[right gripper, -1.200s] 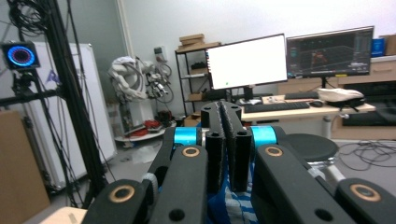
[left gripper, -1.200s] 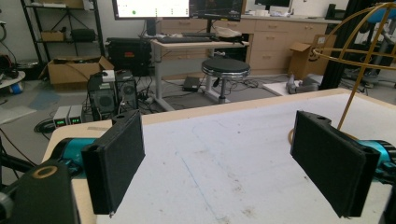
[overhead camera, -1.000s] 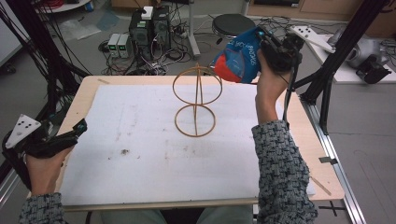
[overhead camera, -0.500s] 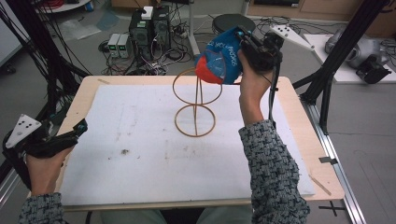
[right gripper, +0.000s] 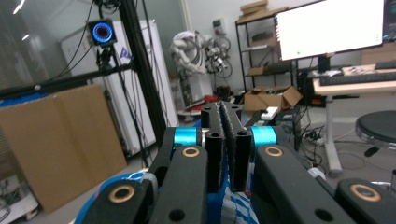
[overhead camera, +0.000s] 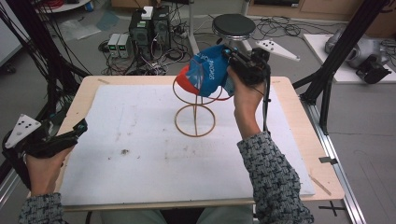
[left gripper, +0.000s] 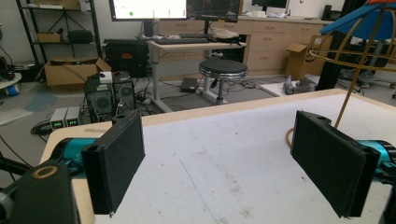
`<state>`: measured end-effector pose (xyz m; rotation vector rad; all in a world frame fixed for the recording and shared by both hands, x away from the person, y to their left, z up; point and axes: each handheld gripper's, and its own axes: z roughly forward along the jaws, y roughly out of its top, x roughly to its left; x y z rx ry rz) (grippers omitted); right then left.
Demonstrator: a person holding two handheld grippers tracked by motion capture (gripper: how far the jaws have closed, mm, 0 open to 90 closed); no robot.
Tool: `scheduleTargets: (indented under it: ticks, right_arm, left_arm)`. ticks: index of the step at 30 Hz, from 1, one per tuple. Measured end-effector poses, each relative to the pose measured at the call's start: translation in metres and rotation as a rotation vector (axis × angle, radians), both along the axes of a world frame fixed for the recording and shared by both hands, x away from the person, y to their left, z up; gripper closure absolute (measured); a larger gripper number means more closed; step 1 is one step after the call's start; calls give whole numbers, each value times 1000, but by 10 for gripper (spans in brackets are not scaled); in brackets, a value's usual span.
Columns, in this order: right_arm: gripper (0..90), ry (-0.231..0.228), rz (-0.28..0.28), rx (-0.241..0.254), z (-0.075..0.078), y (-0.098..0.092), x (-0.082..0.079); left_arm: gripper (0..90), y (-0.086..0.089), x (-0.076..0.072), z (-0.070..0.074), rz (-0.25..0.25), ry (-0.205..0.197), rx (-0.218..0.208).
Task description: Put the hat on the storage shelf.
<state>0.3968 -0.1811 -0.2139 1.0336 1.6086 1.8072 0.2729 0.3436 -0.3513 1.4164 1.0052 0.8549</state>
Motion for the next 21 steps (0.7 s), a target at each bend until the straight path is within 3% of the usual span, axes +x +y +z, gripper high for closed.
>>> scheduleTargets:
  ticks: [12,21]
  right_arm:
    - [883,40,45,-47,-21,13,-6]
    - [883,54,82,-45,-27,22,-10]
  left_arm:
    - [178,-1,1,-1,0,3,4]
    - [178,-2,1,-1,-2,5,6]
